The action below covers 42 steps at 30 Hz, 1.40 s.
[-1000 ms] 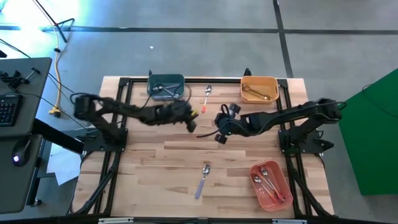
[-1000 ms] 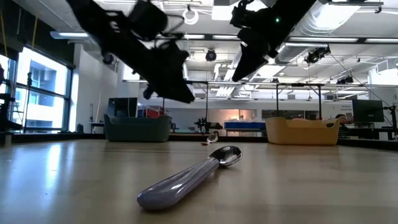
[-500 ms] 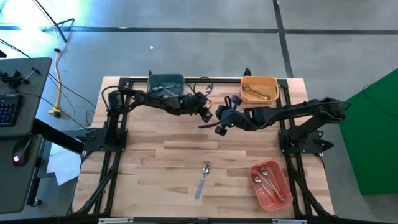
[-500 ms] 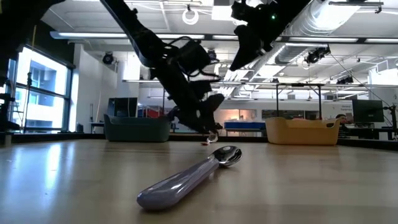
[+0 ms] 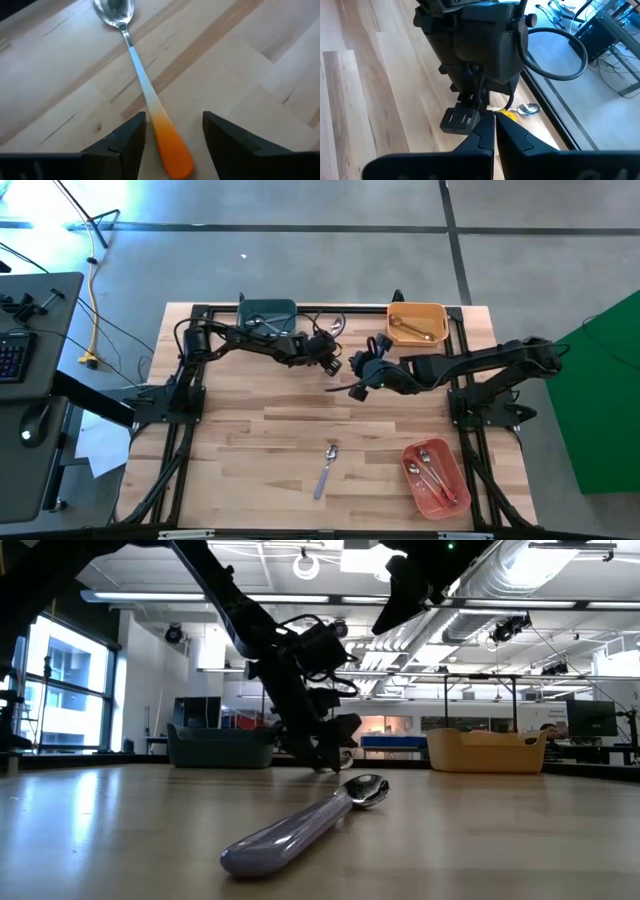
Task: Sort silverware by color (type)
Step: Put the orange spoon into the orange bin
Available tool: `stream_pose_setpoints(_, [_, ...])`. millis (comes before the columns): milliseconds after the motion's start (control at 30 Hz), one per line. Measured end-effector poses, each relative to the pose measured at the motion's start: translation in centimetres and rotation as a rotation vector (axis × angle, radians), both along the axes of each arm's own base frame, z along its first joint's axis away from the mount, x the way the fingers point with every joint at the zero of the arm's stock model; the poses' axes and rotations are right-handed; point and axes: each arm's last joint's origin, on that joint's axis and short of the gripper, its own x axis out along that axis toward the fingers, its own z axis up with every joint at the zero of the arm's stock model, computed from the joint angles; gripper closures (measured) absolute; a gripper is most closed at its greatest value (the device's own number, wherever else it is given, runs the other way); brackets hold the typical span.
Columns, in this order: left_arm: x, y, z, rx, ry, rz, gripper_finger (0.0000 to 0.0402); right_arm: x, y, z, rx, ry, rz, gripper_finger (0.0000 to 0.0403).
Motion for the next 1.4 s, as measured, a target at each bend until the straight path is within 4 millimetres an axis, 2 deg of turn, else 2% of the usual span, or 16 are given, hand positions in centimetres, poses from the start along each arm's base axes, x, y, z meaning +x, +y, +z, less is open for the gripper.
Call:
stream_pose_setpoints(133, [0.0, -0.4, -0.2, -0.001, 0.040, -0.047, 0.0262, 0.0, 0.0, 0.0, 0.001, -0.002, -0.002, 0.0403])
stream_pose_setpoints(333, [-0.3, -0.9, -0.4, 0.010, 0.125, -0.150, 0.0371, 0.0, 0.0, 0.0, -0.002, 0.003, 0.000, 0.0403])
stream_pose_setpoints(400, [-0.4, -1.3, -0.4, 0.035, 0.165, -0.175, 0.0392, -0.1, 0.0, 0.0, -0.008, 0.007, -0.007, 0.0403])
stream_pose_setpoints(633, [-1.1, -3.6, 0.6, 0.122, 0.293, -0.255, 0.0400, -0.5, 0.0, -0.7, -0.003, 0.040, -0.040, 0.0403])
stream_pose_setpoints(767, [-2.1, -5.3, 1.0, 0.132, 0.280, -0.278, 0.0401, -1.5, 0.5, -3.4, 0.026, 0.026, -0.039, 0.0403])
stream_pose_setpoints(900, [-3.9, -6.8, 1.2, 0.111, 0.209, -0.296, 0.0401, -2.8, 1.1, -6.9, 0.107, -0.086, -0.002, 0.0403])
stream_pose_setpoints(1000, [-5.2, -8.0, 1.6, 0.072, 0.134, -0.323, 0.0401, -3.4, 1.1, -8.9, 0.226, -0.237, 0.020, 0.0403])
stream_pose_setpoints(1100, [-6.3, -8.8, 2.2, 0.051, 0.036, -0.340, 0.0401, -3.9, 0.5, -10.6, 0.357, -0.306, -0.008, 0.0398])
stream_pose_setpoints(1233, [-7.3, -9.8, 2.8, 0.049, -0.086, -0.349, 0.0401, -4.4, -0.8, -11.8, 0.452, -0.327, -0.119, 0.0364])
stream_pose_setpoints(1400, [-7.7, -10.8, 2.6, 0.029, -0.149, -0.368, 0.0401, -4.0, -2.8, -12.6, 0.515, -0.375, -0.212, 0.0284])
